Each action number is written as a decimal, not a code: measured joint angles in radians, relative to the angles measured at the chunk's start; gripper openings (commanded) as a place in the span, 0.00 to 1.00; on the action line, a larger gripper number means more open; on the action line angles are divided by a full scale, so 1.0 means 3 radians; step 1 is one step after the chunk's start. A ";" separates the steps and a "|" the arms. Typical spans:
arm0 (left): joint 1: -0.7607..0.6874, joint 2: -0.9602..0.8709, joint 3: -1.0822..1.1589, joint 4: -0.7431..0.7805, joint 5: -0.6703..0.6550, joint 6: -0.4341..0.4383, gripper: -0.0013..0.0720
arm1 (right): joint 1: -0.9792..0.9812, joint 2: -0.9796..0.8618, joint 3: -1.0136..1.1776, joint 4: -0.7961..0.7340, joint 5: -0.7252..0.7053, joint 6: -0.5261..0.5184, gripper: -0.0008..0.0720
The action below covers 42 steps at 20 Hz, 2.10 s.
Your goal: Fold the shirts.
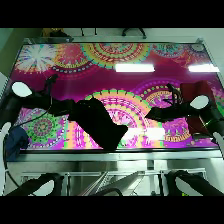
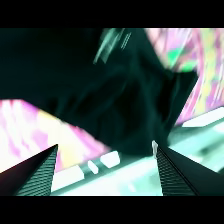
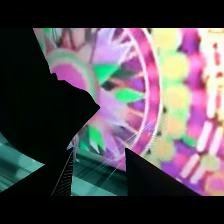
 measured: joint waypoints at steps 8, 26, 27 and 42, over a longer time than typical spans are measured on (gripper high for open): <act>-0.0556 0.0558 -0.1540 -0.0440 0.0974 0.0013 0.92 | 0.0567 -0.0649 -0.0404 0.0435 -0.0470 -0.0515 0.51; -0.1321 -0.0278 -0.1198 -0.0795 0.1535 0.0093 0.04 | 0.0857 -0.1225 -0.0312 0.1835 -0.0807 -0.1916 0.04; -0.1289 -0.0196 -0.1144 -0.0820 0.1471 0.0103 0.03 | 0.0846 -0.1146 -0.0217 0.1863 -0.0731 -0.1951 0.04; -0.1035 0.0342 0.3901 -0.0665 0.0406 -0.0752 0.04 | 0.0646 -0.0394 0.3914 0.1066 -0.0299 -0.1399 0.04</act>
